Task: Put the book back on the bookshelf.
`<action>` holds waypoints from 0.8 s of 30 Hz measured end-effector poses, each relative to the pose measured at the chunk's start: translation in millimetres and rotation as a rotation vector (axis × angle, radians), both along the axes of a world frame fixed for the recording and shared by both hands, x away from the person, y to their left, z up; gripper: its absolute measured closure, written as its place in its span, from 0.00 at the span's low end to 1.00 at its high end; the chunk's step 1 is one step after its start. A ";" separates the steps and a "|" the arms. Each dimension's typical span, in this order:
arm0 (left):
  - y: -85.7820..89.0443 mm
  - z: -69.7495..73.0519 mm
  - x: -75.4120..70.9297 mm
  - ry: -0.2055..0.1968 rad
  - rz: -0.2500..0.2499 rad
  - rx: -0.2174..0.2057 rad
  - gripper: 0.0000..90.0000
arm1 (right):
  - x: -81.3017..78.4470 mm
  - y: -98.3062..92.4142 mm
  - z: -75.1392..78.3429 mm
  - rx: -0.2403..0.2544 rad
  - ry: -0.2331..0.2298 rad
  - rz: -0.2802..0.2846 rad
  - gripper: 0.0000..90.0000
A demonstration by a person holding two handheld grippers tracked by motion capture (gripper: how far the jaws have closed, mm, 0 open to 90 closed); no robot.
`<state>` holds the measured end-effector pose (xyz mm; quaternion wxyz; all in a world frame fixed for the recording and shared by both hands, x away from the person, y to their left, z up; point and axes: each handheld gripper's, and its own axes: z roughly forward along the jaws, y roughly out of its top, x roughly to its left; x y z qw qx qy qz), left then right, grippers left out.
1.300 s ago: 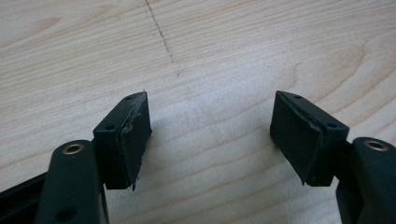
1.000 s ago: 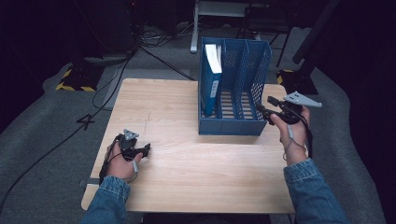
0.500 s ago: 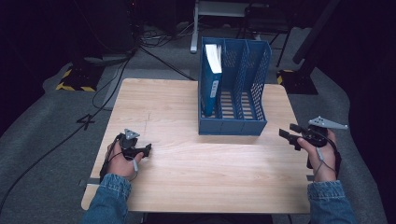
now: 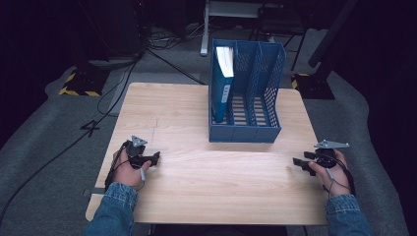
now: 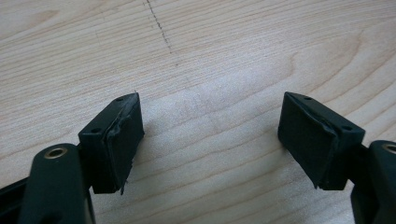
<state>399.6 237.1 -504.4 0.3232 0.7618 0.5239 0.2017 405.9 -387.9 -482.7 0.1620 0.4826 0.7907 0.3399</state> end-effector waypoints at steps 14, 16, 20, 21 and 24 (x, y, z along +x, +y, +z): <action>-0.4 0.1 0.7 0.002 -0.006 0.007 0.23 | -6.1 7.1 -22.4 -0.047 -0.085 0.043 0.11; -0.5 0.1 0.7 0.002 -0.006 0.009 0.23 | -5.9 7.1 -22.3 -0.046 -0.082 0.041 0.11; -0.7 0.1 0.8 0.002 -0.005 0.009 0.23 | -5.9 7.1 -22.3 -0.046 -0.082 0.041 0.11; -0.8 0.1 0.7 0.003 -0.004 0.008 0.23 | -5.8 7.1 -22.3 -0.046 -0.082 0.041 0.11; -0.8 0.1 0.8 0.003 -0.004 0.008 0.23 | -5.8 6.9 -22.2 -0.045 -0.081 0.043 0.11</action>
